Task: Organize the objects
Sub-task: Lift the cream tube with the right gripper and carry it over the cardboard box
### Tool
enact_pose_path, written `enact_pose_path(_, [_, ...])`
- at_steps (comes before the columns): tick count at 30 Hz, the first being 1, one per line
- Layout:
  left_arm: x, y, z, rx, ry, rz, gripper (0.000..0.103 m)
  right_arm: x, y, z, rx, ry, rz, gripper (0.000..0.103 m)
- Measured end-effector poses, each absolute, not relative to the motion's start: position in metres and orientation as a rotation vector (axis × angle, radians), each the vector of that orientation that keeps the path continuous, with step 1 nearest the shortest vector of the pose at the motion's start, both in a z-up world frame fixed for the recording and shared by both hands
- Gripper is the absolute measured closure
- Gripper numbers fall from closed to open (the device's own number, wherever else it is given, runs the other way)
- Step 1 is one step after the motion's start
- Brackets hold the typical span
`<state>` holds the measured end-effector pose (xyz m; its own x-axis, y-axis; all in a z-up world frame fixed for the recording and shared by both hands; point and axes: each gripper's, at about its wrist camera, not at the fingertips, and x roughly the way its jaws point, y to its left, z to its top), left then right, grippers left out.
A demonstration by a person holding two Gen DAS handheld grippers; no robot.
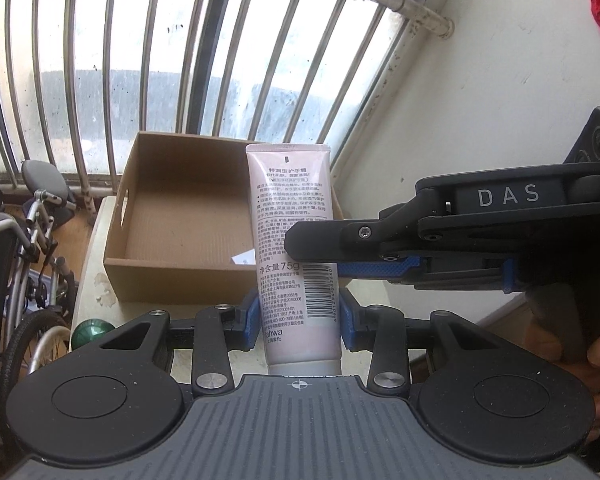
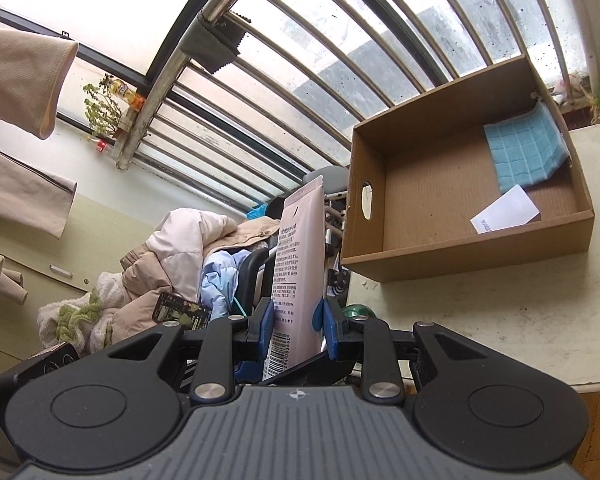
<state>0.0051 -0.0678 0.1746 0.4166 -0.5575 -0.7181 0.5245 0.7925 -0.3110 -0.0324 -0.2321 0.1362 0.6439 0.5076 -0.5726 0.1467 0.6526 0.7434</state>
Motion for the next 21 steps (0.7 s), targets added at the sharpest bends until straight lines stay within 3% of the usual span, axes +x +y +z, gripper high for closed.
enact_pose_path(21, [0.062, -0.078, 0.173, -0.036, 0.932, -0.591, 0.066, 0.028, -0.244, 0.124, 0.906, 0.877, 0.303, 0.074])
